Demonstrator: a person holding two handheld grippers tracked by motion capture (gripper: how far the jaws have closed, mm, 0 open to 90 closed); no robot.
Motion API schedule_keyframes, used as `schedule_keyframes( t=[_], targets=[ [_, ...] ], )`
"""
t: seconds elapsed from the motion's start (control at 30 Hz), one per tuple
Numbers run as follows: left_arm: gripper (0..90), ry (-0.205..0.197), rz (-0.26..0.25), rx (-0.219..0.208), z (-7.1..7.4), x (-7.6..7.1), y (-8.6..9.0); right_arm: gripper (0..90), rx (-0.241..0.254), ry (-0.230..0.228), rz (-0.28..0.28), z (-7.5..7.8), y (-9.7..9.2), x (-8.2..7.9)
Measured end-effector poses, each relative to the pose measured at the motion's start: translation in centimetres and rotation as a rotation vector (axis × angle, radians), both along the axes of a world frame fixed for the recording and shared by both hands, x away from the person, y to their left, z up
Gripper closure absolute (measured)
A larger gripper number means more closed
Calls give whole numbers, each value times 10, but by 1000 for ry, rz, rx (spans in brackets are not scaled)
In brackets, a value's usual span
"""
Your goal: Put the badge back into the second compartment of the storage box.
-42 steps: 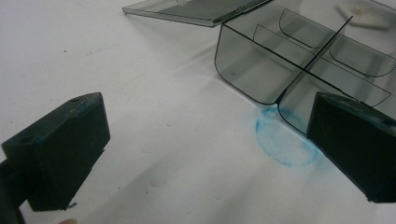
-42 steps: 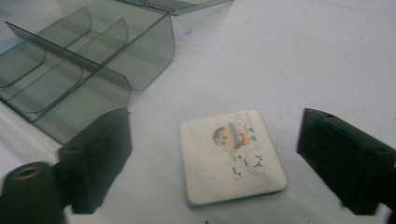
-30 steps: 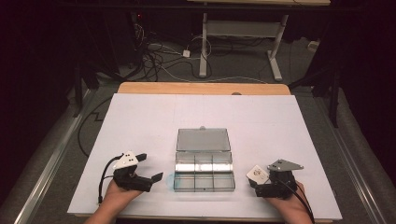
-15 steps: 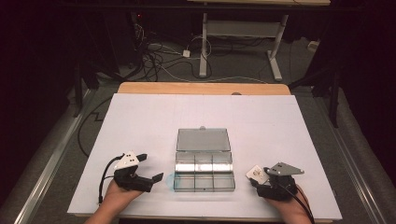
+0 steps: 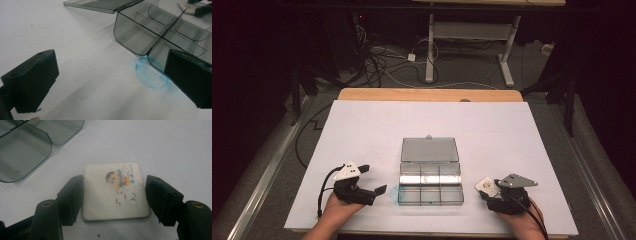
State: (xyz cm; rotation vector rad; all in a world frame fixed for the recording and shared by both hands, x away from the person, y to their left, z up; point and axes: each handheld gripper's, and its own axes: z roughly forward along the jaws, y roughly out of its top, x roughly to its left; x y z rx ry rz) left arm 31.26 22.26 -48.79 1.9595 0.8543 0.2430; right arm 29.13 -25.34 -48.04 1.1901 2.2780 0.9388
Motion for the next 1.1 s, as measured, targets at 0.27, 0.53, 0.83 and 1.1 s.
schedule_keyframes(
  t=[0.27, 0.53, 0.83, 1.1],
  targets=[
    [0, -37, 0, 11, 0, -4, -1, 338, 9, 4, -10, 0, 0, -1],
    [0, -41, -8, 25, 0, -4, -3, 338, 18, -2, -4, 1, -1, 0],
    [0, -37, -17, 25, 0, -4, -3, 337, 56, -10, -18, 3, -4, -1],
    [0, -38, -19, 24, 0, -4, -3, 337, 60, -18, -10, 5, -1, -4]
  ],
)
